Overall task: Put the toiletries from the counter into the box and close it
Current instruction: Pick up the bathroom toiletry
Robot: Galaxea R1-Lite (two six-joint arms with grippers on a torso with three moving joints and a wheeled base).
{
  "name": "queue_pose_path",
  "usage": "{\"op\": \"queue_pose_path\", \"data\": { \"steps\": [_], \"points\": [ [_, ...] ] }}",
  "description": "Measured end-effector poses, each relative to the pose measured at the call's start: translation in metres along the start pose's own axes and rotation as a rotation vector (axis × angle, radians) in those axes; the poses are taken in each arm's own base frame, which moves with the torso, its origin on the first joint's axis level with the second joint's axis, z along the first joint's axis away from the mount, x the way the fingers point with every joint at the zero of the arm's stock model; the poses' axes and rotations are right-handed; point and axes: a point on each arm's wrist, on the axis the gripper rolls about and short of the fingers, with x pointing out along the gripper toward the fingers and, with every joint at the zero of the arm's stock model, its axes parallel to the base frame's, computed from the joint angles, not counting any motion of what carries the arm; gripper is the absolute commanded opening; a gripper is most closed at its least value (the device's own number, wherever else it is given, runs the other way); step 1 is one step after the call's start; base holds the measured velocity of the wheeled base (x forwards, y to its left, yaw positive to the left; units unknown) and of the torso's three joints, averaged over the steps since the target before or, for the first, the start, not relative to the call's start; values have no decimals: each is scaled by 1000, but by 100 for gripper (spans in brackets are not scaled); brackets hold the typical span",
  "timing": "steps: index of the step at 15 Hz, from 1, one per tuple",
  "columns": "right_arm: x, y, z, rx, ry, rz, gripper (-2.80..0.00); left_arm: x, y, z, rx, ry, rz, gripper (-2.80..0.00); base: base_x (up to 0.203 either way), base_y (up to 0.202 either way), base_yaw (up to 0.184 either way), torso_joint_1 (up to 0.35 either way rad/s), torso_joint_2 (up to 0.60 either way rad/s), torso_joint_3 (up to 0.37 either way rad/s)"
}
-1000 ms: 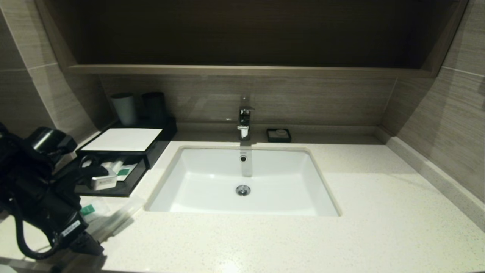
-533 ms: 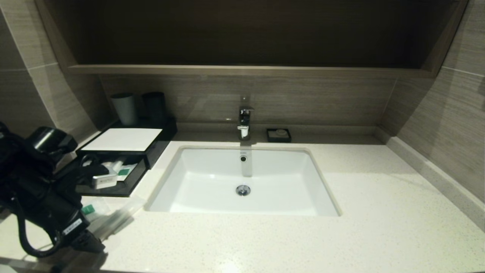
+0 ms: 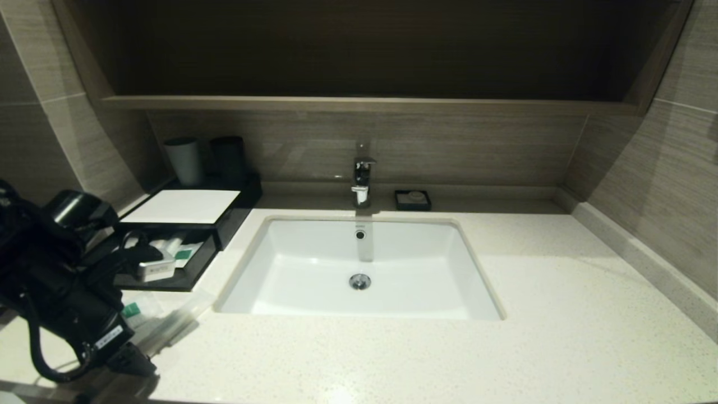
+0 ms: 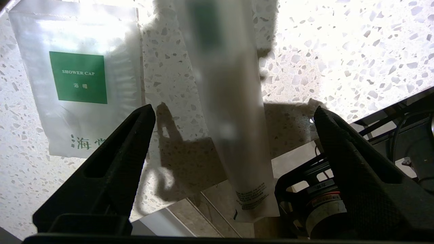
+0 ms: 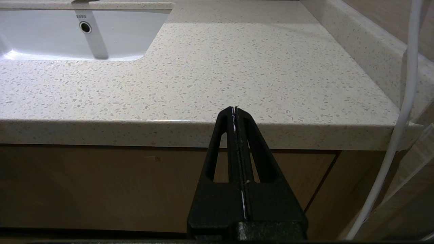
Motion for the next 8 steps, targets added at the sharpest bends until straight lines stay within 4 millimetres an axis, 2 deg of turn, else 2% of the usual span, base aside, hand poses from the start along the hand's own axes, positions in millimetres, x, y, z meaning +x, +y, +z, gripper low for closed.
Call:
{"op": "queue_pose_path", "data": {
  "steps": [8],
  "points": [
    [0,0,0,0,0,0,-280,3,1,1,-2,10,-4,0,0,0,0,0,0,0]
  ]
}}
